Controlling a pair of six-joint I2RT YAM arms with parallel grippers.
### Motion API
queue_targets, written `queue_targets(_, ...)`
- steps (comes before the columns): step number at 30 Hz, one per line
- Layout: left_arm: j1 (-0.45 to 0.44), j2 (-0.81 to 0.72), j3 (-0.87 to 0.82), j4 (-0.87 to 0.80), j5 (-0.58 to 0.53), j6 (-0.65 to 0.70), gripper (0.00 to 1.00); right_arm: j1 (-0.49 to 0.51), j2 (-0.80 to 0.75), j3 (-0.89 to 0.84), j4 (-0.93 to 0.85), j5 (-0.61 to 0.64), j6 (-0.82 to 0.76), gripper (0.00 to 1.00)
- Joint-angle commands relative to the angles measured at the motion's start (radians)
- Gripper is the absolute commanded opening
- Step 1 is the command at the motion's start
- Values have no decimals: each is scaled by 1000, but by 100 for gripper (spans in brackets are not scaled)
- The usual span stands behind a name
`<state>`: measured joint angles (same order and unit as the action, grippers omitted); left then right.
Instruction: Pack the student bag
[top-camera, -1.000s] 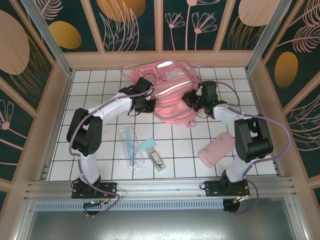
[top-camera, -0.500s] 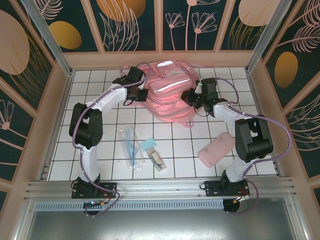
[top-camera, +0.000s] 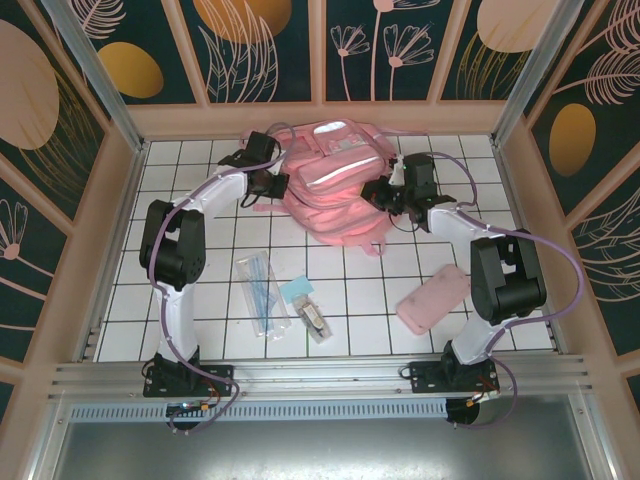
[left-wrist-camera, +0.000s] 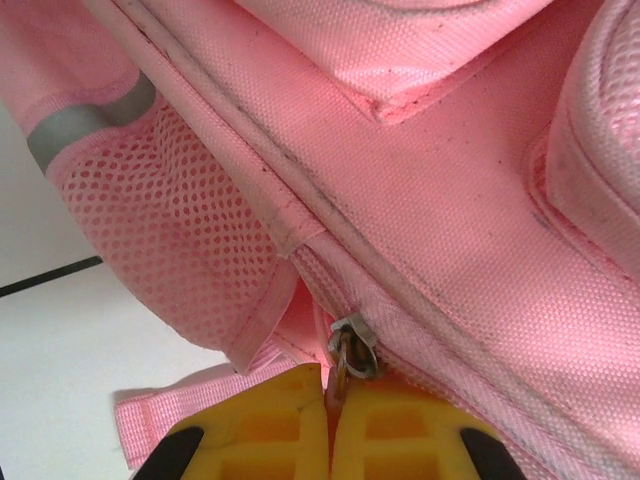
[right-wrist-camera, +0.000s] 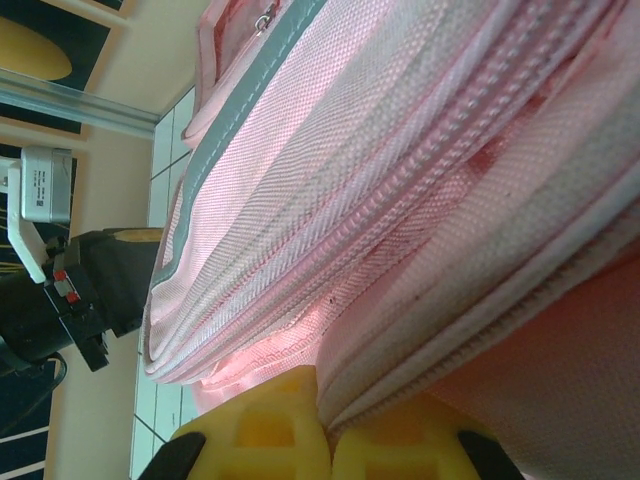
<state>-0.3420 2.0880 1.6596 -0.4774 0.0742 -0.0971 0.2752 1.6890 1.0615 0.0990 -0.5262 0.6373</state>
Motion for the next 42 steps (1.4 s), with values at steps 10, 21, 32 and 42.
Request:
queue_targets(10, 122, 75, 56, 1, -444, -95, 8, -35, -31, 89, -52, 5, -70, 0)
queue_targets(21, 121, -225, -159, 71, -100, -290, 97, 12, 24, 139, -37, -32, -5, 28)
queue_targets(32, -7, -511, -525, 440, 157, -620, 99, -4, -99, 92, -181, 124, -36, 64)
queue_targets(42, -134, -493, -551, 560, 141, -742, 99, -43, -45, 99, -18, 43, 58, 0)
